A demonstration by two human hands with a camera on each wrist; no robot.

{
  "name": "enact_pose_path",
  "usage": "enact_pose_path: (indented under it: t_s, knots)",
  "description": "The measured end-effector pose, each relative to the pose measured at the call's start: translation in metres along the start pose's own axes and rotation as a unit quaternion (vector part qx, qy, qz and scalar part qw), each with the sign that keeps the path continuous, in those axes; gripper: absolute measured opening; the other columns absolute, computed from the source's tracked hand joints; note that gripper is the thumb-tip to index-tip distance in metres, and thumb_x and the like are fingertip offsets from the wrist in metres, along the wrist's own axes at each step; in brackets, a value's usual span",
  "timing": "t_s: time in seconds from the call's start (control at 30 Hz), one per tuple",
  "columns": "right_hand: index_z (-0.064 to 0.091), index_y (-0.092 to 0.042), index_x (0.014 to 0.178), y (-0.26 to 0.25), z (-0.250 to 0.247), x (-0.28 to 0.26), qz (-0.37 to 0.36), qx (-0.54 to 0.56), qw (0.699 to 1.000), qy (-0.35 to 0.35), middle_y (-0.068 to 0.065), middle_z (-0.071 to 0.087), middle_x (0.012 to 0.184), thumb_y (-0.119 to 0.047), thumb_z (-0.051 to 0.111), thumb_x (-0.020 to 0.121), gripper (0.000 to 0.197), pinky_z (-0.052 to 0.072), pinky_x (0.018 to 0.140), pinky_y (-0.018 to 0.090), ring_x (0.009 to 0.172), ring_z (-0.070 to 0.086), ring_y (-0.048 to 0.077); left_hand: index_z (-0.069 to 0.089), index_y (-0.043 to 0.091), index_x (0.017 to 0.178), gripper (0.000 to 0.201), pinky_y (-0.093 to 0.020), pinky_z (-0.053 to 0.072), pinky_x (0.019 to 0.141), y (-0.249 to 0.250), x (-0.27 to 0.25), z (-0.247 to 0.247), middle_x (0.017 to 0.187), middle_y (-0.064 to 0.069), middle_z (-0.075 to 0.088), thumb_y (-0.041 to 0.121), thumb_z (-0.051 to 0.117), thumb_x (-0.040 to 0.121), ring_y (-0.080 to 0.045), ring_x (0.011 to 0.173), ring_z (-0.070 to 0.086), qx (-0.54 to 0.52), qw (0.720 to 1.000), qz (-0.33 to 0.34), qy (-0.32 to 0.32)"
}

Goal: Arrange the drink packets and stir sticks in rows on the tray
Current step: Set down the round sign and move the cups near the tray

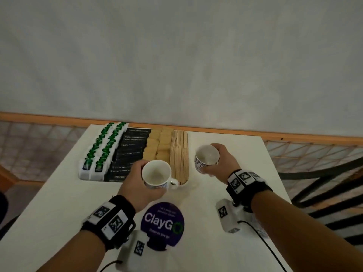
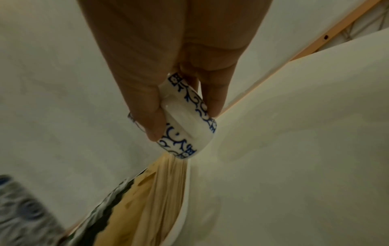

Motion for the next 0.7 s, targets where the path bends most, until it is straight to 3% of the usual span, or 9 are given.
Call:
enact_pose_path:
  t_s: [0.07,0.17,0.23,0.3,0.4,0.53,0.7]
  knots:
    - [0.041,-0.022,0.132,0.002,-0.001,0.029,0.006,-0.006,1.0,0.017,0.0,0.054,0.117,-0.022,0.085,0.065,0.08,0.045,0.062,0.018,0.096,0.054,0.019,0.038,0.03,0.117,0.077,-0.014,0.045,0.072,-0.001,0.016,0.004,0.106,0.018,0.052,0.02,0.089,0.061,0.002,0.094,0.054,0.003,1.0,0.014,-0.01]
    - [0.044,-0.027,0.129,0.007,0.004,0.064,0.021,-0.016,0.999,0.036,0.002,0.052,0.121,-0.029,0.088,0.052,0.088,0.055,0.083,0.041,0.1,0.058,0.025,0.04,0.035,0.116,0.078,-0.022,0.05,0.078,-0.006,0.035,0.013,0.108,0.017,0.055,0.023,0.09,0.058,-0.002,0.097,0.057,0.001,0.999,0.03,-0.026]
    - [0.046,-0.031,0.126,0.014,0.012,0.086,0.03,-0.014,0.999,0.035,0.002,0.055,0.118,-0.035,0.086,0.041,0.094,0.057,0.081,0.046,0.095,0.062,0.027,0.041,0.038,0.115,0.077,-0.022,0.051,0.077,-0.008,0.045,0.018,0.107,0.016,0.056,0.023,0.09,0.057,-0.003,0.096,0.058,-0.003,0.999,0.039,-0.032]
    - [0.046,-0.03,0.127,0.017,0.019,0.104,0.03,-0.019,0.999,0.04,0.002,0.056,0.117,-0.035,0.085,0.04,0.095,0.056,0.082,0.046,0.095,0.062,0.027,0.043,0.04,0.111,0.075,-0.023,0.052,0.079,-0.009,0.054,0.022,0.107,0.016,0.057,0.021,0.09,0.057,-0.003,0.096,0.058,-0.015,0.998,0.041,-0.038]
    - [0.046,-0.025,0.131,0.012,0.026,0.119,0.022,-0.026,0.998,0.045,0.002,0.053,0.12,-0.021,0.087,0.056,0.086,0.052,0.09,0.044,0.103,0.056,0.024,0.044,0.039,0.11,0.073,-0.026,0.054,0.081,-0.009,0.066,0.024,0.108,0.015,0.057,0.019,0.09,0.057,-0.004,0.097,0.059,-0.034,0.998,0.05,-0.034]
    - [0.048,-0.022,0.13,0.008,0.029,0.135,0.004,-0.015,0.999,0.051,0.002,0.053,0.12,-0.014,0.085,0.062,0.077,0.051,0.091,0.042,0.102,0.054,0.022,0.042,0.041,0.11,0.074,-0.015,0.05,0.075,-0.006,0.078,0.026,0.108,0.017,0.056,0.018,0.09,0.058,0.0,0.096,0.057,-0.037,0.997,0.058,-0.024]
    - [0.036,-0.026,0.142,0.015,0.029,0.143,0.021,0.006,0.999,0.041,0.003,0.054,0.129,-0.015,0.082,0.069,0.087,0.044,0.1,0.038,0.116,0.053,0.023,0.042,0.035,0.117,0.077,-0.016,0.051,0.078,-0.006,0.085,0.035,0.109,0.017,0.055,0.021,0.09,0.058,0.001,0.097,0.056,-0.029,0.998,0.056,-0.025]
Point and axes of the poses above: each hand's wrist, its own x-axis towards the middle knuckle, its own z-axis out of the palm, y = z × x, the point moved 6 cm from there along x, towards the middle knuckle
